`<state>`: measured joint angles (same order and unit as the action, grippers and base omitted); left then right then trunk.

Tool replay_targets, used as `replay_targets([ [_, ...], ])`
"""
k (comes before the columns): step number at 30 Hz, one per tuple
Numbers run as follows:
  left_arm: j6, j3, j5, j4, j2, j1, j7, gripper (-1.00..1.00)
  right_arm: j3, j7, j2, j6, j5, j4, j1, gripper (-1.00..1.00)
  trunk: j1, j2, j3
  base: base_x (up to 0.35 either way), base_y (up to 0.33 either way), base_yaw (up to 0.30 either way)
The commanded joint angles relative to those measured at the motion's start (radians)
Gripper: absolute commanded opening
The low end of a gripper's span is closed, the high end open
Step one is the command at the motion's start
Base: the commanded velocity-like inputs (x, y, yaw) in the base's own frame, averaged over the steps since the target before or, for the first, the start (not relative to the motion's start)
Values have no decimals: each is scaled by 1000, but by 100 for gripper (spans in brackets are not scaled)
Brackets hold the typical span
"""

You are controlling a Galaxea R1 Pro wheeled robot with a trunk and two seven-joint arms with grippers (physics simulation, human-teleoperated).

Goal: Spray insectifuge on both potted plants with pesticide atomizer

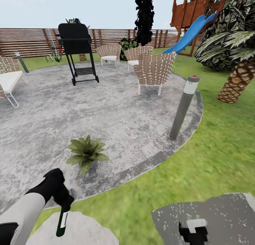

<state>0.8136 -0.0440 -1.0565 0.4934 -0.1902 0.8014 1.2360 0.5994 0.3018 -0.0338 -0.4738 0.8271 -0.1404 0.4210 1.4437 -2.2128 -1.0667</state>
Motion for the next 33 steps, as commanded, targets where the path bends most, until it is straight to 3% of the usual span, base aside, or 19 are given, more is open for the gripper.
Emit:
replay_targets([
  [1,-67,-34,-7,-1,2,-1,-7,-100,-28,4,-1,-4,54,-2,1,100,-1,0,-1,-322,0,0],
  [4,-246,-138,19,-11,9,-2,-79,-100,-89,-31,-2,-6,136,-47,2,100,-1,0,-1,-238,0,0],
  [5,-335,-170,37,-14,11,-3,-109,-100,-104,-89,-1,-6,155,-87,2,100,-1,0,-1,-82,0,0],
  [6,-398,-183,46,-20,12,-4,-123,-100,-110,-148,-1,-5,162,-116,2,100,-1,0,-1,-53,0,0],
  [7,-489,-195,57,-41,14,-11,-135,-100,-116,-255,0,-4,168,-161,2,100,-1,0,-1,-27,0,0],
  [10,-670,-205,66,-104,16,-22,-153,-100,-121,-505,1,-2,174,-257,5,100,-1,0,-1,-11,0,0],
  [14,-853,-202,59,-178,29,-25,-177,-100,-124,-744,2,-2,177,-312,15,100,-1,0,-1,-2,0,0],
  [16,-897,-199,53,-193,44,-25,-179,-100,-135,-827,4,-2,177,-320,31,100,-1,0,-1,0,0,0],
  [20,-920,-175,74,-216,66,-48,-202,-100,-158,-848,26,-9,169,-342,36,100,-1,0,-1,0,0,0],
  [29,-870,-201,14,-204,20,-100,-207,-100,-121,-814,77,-38,171,-371,36,100,-1,0,-1,0,0,0],
  [33,-871,-206,13,-181,17,-123,-212,-100,-145,-817,100,-36,171,-374,38,100,-1,0,-1,0,0,0],
])
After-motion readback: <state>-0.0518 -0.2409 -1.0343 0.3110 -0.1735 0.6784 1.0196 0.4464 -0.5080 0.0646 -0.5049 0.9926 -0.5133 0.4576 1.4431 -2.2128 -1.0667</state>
